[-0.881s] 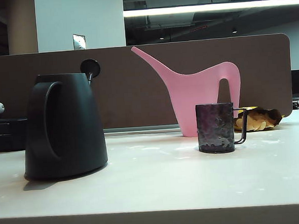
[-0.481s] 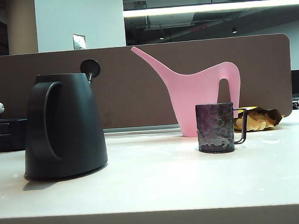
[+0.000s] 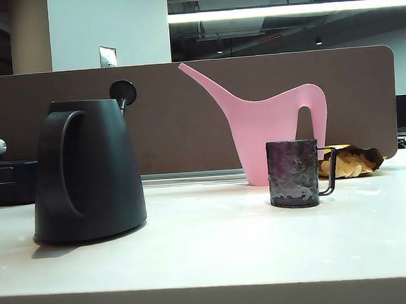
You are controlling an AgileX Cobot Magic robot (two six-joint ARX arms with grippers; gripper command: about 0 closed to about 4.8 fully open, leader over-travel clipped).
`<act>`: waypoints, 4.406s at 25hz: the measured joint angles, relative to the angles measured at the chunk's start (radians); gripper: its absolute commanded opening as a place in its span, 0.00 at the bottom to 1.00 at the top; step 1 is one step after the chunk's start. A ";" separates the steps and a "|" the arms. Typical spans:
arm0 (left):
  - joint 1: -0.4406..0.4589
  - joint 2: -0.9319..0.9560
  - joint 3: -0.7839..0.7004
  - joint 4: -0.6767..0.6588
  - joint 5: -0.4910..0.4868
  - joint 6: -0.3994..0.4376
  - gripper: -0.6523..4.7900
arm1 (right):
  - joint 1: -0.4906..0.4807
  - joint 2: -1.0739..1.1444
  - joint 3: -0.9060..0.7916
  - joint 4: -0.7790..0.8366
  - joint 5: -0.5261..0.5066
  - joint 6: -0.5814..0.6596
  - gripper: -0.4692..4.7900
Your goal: Pour the water from the cup into the kettle.
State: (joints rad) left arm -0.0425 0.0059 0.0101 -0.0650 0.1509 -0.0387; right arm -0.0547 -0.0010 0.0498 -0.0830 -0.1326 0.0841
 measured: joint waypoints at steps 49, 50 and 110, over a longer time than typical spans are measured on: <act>0.000 0.000 0.091 -0.195 0.229 0.000 0.11 | 0.162 1.464 0.480 0.585 -0.194 0.105 0.83; 0.000 0.000 0.091 -0.195 0.229 0.000 0.11 | 0.163 1.483 0.480 0.612 -0.183 0.105 0.82; 0.000 0.000 0.089 -0.202 0.186 0.000 0.11 | 0.344 1.371 1.019 0.190 0.037 -0.008 0.08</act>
State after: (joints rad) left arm -0.0422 0.0059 0.0990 -0.2668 0.3367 -0.0383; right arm 0.2897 1.3705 1.0691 0.1066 -0.0959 0.0757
